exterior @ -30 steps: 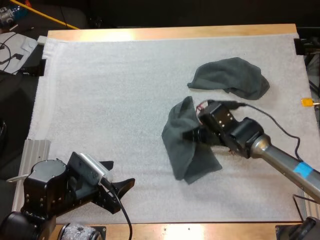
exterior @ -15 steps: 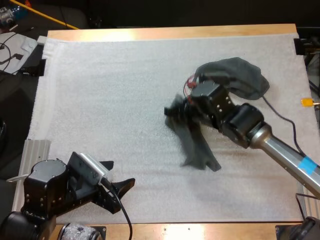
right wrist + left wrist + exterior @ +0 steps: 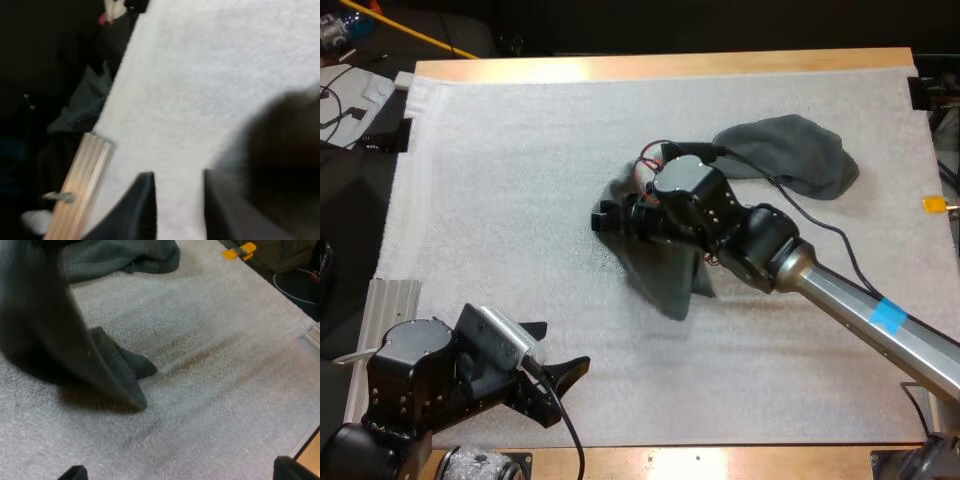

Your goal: Pick towel from pile, fold and stack

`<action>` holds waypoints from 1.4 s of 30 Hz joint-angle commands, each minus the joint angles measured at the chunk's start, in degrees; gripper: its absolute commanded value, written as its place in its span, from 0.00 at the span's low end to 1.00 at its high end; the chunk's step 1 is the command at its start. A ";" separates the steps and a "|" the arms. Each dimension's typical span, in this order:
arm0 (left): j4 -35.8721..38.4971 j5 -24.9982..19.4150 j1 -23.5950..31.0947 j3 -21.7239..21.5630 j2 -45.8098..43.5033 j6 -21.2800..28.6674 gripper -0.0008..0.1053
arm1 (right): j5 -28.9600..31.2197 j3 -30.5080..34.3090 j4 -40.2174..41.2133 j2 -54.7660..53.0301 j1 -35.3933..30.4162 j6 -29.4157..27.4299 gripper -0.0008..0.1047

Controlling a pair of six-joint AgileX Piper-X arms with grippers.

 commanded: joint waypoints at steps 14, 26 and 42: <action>-0.01 0.45 -0.43 -0.41 0.04 0.04 0.66 | -2.47 -2.73 18.45 -1.29 -0.22 -11.24 0.59; -0.38 -0.66 -0.32 -0.49 0.02 0.97 0.66 | -0.47 1.49 27.34 -0.02 -1.98 -11.37 0.54; 3.09 -4.53 -0.22 -0.44 0.17 1.23 0.66 | -1.69 18.84 16.97 -2.02 -1.02 0.51 0.54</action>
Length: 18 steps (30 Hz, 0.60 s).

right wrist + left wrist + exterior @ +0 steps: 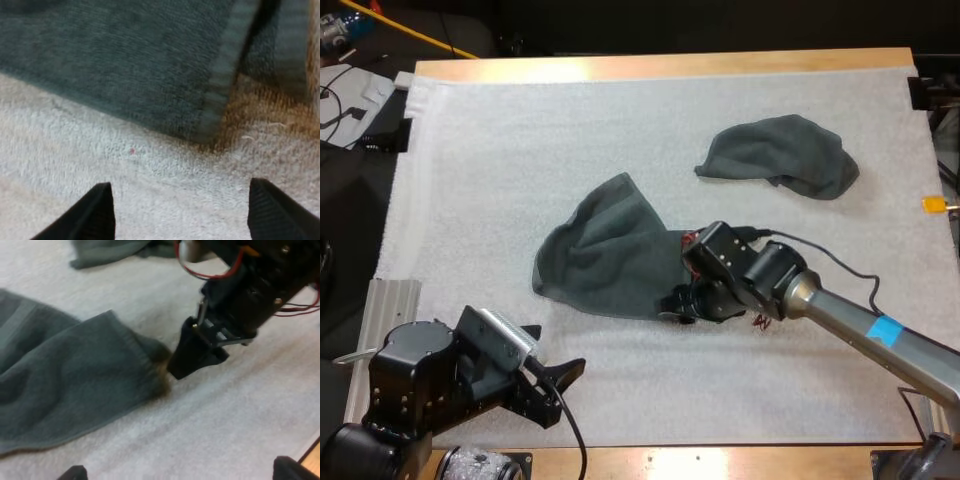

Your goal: Pick towel from pile, fold and stack

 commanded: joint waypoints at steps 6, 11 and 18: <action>2.10 -5.01 -0.12 -0.39 0.29 0.37 0.66 | -1.97 5.66 -10.84 0.82 0.05 9.52 0.54; 1.85 -4.75 -0.19 -0.40 0.32 0.39 0.66 | -1.56 6.21 -13.99 3.42 0.08 12.48 0.54; 1.87 -4.10 -0.16 -0.30 0.13 0.11 0.66 | -1.77 5.99 -17.67 5.91 -0.19 14.14 0.53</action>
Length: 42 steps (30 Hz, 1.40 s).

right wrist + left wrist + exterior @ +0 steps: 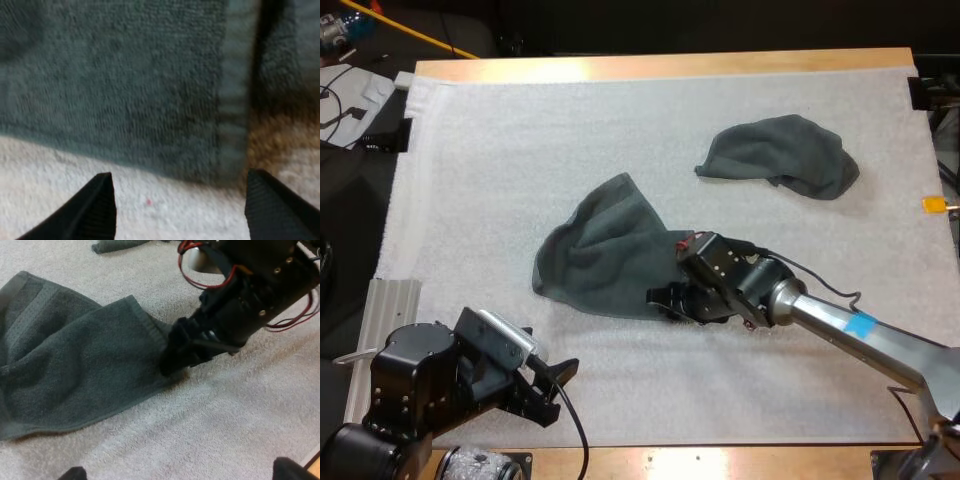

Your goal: Pick towel from pile, fold and stack

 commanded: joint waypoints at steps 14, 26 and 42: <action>-0.38 0.12 -0.23 -0.35 0.30 -0.23 0.66 | 1.96 0.00 -6.34 4.66 -0.28 4.99 0.15; -0.01 0.25 -0.30 -0.41 0.11 0.10 0.66 | 4.88 -0.70 1.11 -1.45 0.41 -5.46 0.01; -4.36 1.27 -0.98 4.07 2.47 3.26 0.66 | 11.54 -0.92 26.89 -13.31 0.61 -13.57 0.01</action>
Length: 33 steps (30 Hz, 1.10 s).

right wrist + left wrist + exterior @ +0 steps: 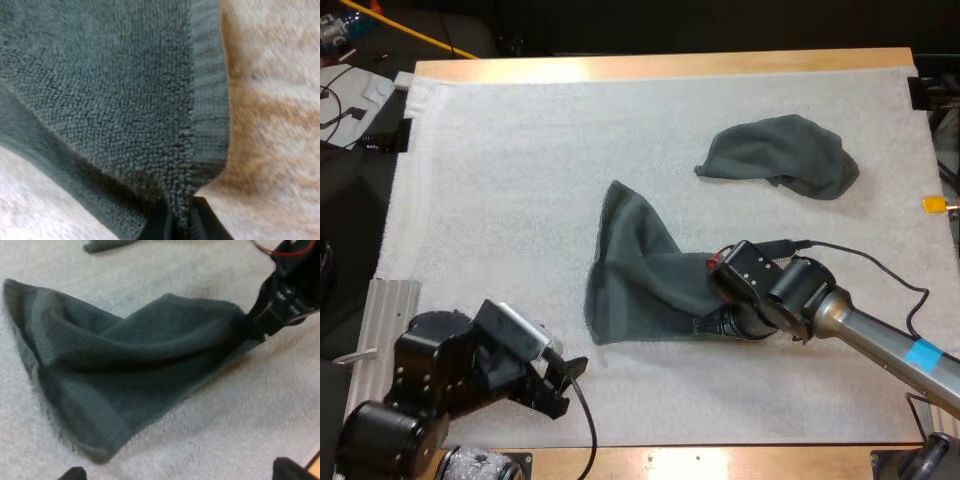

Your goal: Pick towel from pile, fold and stack

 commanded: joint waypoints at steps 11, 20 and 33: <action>-8.25 3.53 -2.95 6.64 4.30 0.99 0.66 | 2.06 3.19 4.96 -3.73 0.12 1.20 0.01; -13.18 -6.07 -11.25 6.41 18.02 3.98 0.66 | 2.19 4.25 4.15 -4.45 0.26 2.16 0.01; -17.64 -14.14 -13.79 6.25 33.22 5.06 0.66 | 1.71 4.51 3.75 -4.83 0.01 2.37 0.01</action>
